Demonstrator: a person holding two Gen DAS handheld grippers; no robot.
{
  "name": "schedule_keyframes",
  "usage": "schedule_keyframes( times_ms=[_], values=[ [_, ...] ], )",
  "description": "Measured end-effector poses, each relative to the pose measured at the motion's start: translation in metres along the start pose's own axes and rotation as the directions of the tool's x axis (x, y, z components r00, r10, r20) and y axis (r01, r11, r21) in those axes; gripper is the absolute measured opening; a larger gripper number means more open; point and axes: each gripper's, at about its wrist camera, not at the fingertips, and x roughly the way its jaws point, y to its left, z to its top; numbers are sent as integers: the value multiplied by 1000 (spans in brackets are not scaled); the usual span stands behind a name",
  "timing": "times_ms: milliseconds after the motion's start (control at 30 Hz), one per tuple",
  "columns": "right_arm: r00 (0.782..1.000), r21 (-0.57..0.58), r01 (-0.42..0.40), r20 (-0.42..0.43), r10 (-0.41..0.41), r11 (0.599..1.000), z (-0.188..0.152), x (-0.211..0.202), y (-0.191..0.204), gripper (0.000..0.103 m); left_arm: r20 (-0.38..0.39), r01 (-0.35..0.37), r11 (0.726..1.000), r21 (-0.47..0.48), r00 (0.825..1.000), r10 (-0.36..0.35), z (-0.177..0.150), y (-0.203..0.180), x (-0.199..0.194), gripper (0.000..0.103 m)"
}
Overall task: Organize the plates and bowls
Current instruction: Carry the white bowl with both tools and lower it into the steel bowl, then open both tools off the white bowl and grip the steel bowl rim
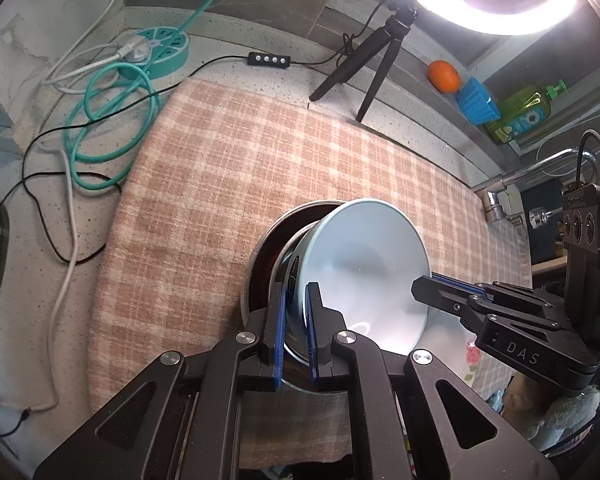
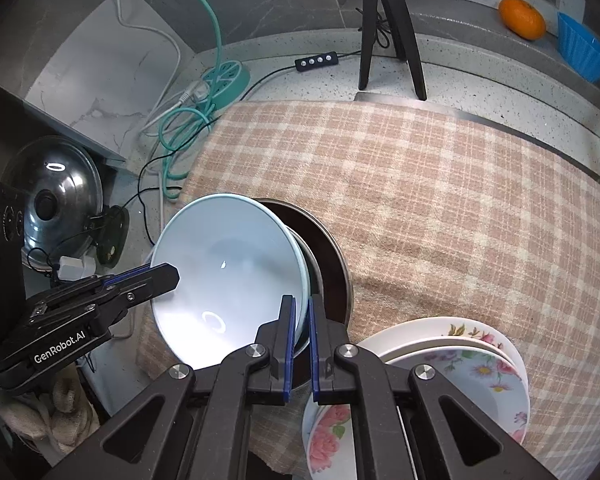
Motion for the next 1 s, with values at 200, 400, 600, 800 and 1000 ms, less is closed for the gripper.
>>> schedule_keyframes(
  times_ms=[200,400,600,800,1000],
  values=[
    [1000,4,5,-13,-5,1000,-2,7,-2,6,-12,-7,1000,0,1000,7,-2,1,5,8],
    [1000,3,10,-29,-10,1000,-3,15,-2,6,-20,-20,1000,3,1000,20,-2,1,10,8],
    [999,1,14,-30,-14,1000,-3,19,-2,6,-19,-25,1000,5,999,25,-1,2,12,8],
    [999,-11,20,-33,-21,1000,-3,19,-1,6,-25,-19,1000,0,1000,19,0,4,13,8],
    [999,-18,21,-38,-22,1000,-2,20,-1,8,-26,-25,1000,13,999,25,-1,2,13,8]
  ],
)
